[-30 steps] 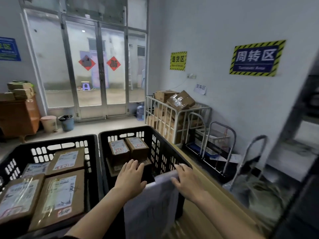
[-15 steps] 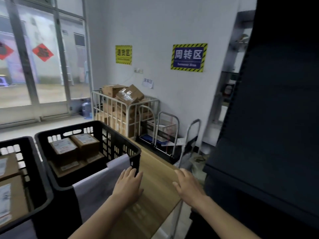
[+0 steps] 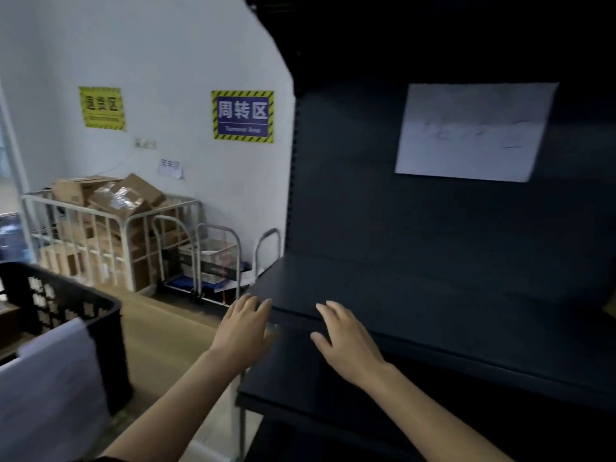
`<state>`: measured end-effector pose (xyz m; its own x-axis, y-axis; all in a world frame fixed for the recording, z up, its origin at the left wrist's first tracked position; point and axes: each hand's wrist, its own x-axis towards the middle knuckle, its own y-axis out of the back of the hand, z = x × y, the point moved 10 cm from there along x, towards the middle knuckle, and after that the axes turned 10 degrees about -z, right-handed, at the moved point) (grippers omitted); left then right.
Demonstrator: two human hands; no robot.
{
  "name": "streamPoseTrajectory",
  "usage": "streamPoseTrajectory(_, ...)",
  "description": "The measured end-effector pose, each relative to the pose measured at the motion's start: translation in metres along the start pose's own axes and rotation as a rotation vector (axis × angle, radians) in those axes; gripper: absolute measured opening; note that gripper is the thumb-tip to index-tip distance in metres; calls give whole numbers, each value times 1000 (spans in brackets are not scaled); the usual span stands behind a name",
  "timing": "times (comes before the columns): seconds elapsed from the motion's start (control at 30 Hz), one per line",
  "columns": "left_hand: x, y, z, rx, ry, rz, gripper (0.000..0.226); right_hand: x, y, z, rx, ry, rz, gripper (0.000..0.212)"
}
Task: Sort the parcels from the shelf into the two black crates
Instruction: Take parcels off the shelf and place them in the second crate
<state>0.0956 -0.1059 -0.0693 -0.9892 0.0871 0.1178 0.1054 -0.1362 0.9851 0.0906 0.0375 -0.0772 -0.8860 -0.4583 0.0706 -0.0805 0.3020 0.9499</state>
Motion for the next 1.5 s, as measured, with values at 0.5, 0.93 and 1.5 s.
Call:
streamPoseTrajectory(0.5,41,-35,328,-26,-331,-36,61,-201,114,293,-33,-427,176,55)
streamPoseTrajectory(0.93,79,-75,486,29,-550,-112,62,-310,148,432,-74,-699,232,54)
streamPoseTrajectory(1.5,166,-100,607,-9,-702,-150,63,-337,199,549,-107,-876,337,54)
